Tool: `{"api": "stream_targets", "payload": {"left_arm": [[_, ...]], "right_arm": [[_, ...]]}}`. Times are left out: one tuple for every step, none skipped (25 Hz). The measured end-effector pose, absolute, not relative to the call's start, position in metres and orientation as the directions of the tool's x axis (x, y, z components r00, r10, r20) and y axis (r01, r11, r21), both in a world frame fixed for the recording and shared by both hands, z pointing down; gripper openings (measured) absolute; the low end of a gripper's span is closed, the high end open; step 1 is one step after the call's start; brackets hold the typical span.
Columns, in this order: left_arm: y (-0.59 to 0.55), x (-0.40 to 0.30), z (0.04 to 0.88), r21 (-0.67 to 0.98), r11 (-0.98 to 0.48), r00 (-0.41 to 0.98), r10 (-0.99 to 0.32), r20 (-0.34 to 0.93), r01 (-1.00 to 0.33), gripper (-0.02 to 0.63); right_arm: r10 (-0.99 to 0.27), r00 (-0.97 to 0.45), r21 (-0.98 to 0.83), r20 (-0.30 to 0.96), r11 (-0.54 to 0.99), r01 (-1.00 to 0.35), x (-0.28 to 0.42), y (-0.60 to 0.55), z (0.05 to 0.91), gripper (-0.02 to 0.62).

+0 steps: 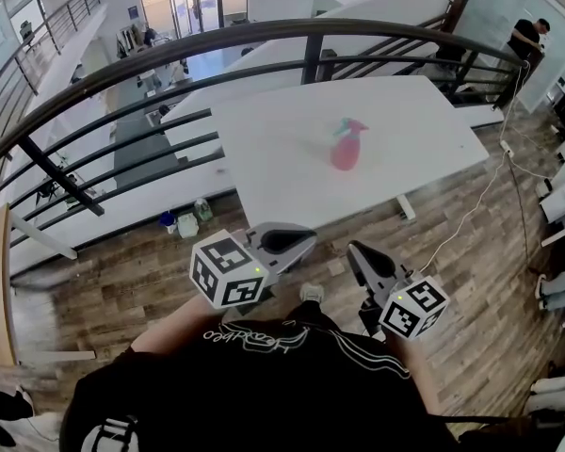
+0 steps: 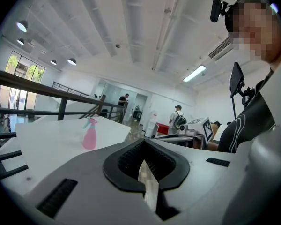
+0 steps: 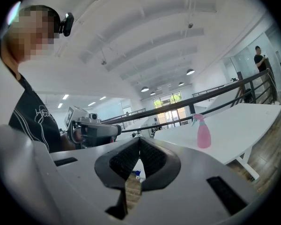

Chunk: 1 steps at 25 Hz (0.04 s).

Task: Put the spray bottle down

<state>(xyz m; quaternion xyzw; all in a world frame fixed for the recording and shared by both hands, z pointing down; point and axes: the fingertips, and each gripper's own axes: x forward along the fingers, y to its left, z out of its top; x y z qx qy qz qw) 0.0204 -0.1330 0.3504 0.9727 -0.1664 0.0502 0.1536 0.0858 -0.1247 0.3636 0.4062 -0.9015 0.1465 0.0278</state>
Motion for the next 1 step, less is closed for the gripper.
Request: {"api": "stream_targets", "payload": {"left_arm": [[-0.1328,0.0219,0.3502,0.281,-0.898,0.939,-0.309,0.149,-0.340,0.008]], "right_arm": [[-0.725,-0.668,-0.242,0.169,0.626,-0.741,0.0876,-0.1242,0.3637,0.015]]}}
